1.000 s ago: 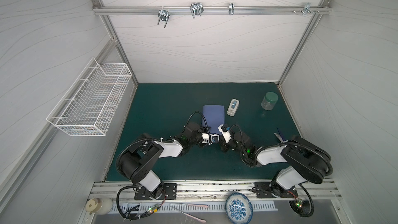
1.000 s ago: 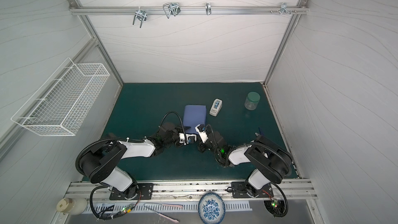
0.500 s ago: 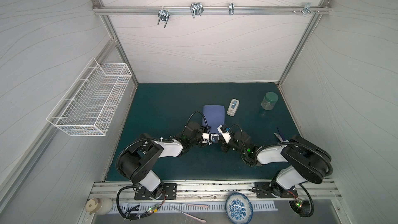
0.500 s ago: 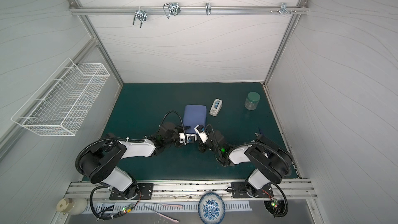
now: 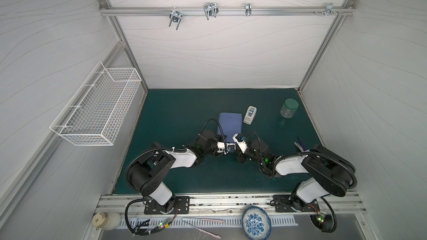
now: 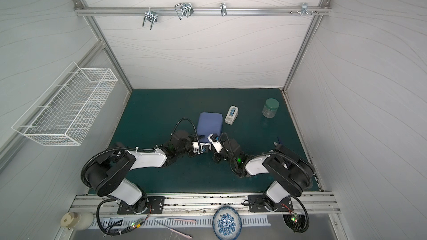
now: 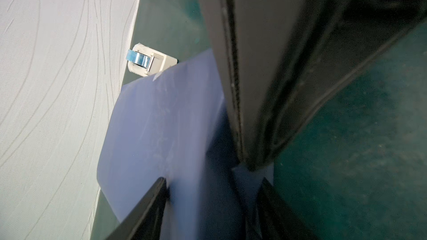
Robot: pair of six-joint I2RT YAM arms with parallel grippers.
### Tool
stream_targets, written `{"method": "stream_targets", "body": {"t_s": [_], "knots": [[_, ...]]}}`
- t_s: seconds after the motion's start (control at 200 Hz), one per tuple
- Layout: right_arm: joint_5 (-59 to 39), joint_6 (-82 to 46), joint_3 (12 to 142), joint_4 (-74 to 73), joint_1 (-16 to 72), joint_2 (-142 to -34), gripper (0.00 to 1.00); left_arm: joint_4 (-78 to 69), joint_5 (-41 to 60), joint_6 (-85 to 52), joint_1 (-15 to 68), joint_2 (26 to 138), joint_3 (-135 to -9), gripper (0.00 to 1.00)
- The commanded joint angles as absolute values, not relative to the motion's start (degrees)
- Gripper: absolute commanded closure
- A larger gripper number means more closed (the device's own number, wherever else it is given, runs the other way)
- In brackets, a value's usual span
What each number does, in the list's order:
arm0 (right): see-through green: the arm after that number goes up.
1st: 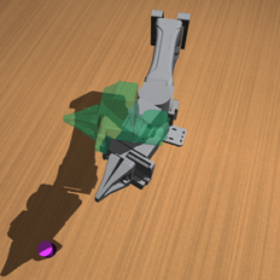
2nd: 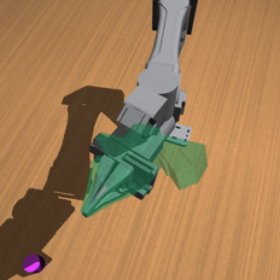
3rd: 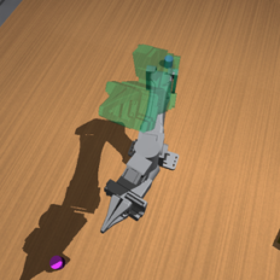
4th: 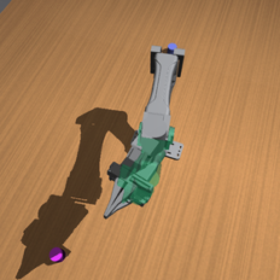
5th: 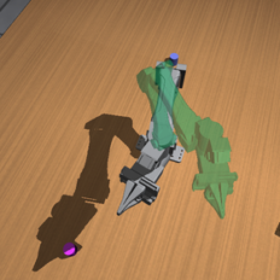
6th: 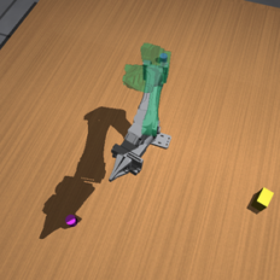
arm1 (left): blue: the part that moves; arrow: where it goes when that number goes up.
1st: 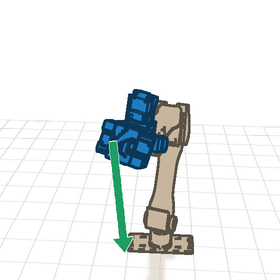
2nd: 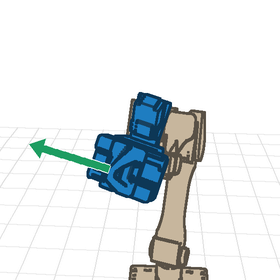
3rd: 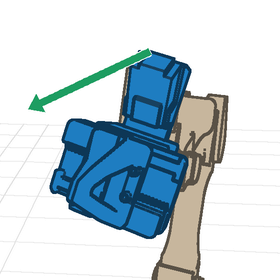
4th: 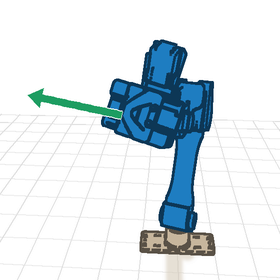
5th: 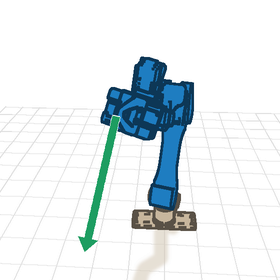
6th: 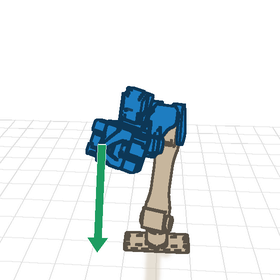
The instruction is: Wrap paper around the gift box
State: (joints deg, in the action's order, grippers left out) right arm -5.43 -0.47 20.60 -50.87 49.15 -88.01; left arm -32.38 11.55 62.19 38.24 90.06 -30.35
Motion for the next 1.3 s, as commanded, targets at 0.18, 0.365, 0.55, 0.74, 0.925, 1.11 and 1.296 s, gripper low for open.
{"method": "stream_targets", "body": {"t_s": [0.18, 0.365, 0.55, 0.74, 0.925, 1.11, 1.296], "knots": [[-6.16, 0.65, 20.34, -51.62, 48.43, -82.84, 0.88, -27.77, 12.76, 61.86, 38.12, 91.96, -31.20, 0.39], [-4.71, -0.21, 18.59, -47.85, 48.25, -78.06, 0.82, -27.77, 12.79, 61.87, 38.14, 92.23, -31.29, 0.41], [-1.16, -3.82, 14.48, -44.10, 46.69, -72.21, 0.68, -27.86, 12.81, 61.78, 38.11, 92.80, -31.42, 0.41], [3.47, -7.94, 12.37, -37.09, 47.34, -66.96, 0.40, -27.60, 12.84, 61.66, 38.06, 92.37, -31.25, 0.41], [6.78, -9.35, 13.10, -39.35, 49.95, -73.43, 0.31, -27.42, 13.01, 61.55, 38.03, 92.25, -31.50, 0.42], [5.96, -10.34, 15.91, -50.57, 50.56, -86.29, 0.24, -27.43, 13.05, 61.44, 38.01, 91.84, -31.20, 0.42], [7.06, -9.59, 19.08, -54.97, 50.05, -92.34, 0.24, -27.25, 13.16, 61.44, 38.01, 91.87, -31.27, 0.42]]}}
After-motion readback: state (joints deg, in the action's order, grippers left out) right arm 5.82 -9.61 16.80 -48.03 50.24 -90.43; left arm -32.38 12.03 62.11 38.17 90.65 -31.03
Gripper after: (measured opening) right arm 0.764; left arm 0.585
